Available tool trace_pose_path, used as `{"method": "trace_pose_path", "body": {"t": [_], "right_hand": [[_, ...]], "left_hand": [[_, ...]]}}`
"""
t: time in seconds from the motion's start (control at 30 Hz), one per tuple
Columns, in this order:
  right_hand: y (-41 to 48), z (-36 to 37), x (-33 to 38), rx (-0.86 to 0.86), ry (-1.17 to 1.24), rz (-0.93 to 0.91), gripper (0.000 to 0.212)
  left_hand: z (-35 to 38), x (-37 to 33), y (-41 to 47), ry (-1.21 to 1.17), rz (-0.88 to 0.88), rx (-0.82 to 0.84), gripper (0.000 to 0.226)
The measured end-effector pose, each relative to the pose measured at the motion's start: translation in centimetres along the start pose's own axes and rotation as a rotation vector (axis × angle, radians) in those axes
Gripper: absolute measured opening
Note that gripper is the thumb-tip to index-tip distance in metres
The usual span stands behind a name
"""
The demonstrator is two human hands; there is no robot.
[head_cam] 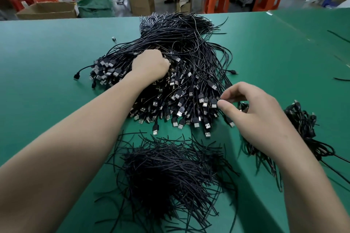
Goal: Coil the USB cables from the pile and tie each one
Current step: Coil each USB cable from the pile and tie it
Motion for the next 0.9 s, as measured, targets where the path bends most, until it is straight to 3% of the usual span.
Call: {"method": "trace_pose_path", "body": {"t": [0.17,0.3,0.37,0.43,0.53,0.63,0.73,0.83,0.9], "right_hand": [[-0.3,2.4,-1.2,0.058,0.272,0.167,0.027],[-1.5,6.5,-1.3,0.242,0.758,0.467,0.061],[-2.8,8.5,-0.3,0.391,0.976,0.618,0.073],[-4.1,10.0,1.3,0.519,1.158,0.735,0.072],[-4.4,10.7,2.2,0.472,1.335,0.847,0.057],[-4.1,10.0,1.7,0.378,1.440,0.917,0.043],[-4.1,8.8,2.3,0.421,1.412,0.835,0.041],[-4.9,8.8,4.2,0.558,1.333,0.705,0.047],[-5.7,9.0,6.0,0.671,1.309,0.618,0.048]], "left_hand": [[-3.8,-2.0,-6.3,-0.378,0.045,0.014,0.027],[-6.0,-6.6,-16.3,-0.700,0.290,0.324,0.024],[-6.3,-7.8,-19.7,-0.620,0.415,0.372,0.030],[-5.8,-7.9,-21.8,-0.441,0.492,0.376,0.033],[-4.3,-7.4,-23.8,-0.270,0.498,0.454,0.031],[-3.7,-4.4,-22.3,-0.108,0.387,0.411,0.033],[-5.6,-2.6,-20.0,-0.241,0.348,0.286,0.030],[-8.8,-3.1,-18.3,-0.367,0.481,-0.046,0.046],[-9.1,-4.1,-17.7,-0.387,0.558,-0.103,0.048]]}}
Point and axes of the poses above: each hand's wrist, its own y-axis towards the middle knuckle, its own z-axis out of the palm, x = y × z, the point moved 10 cm from there along y, towards the middle knuckle, and after that the axes turned 10 degrees about -x, right-handed, at the moved point
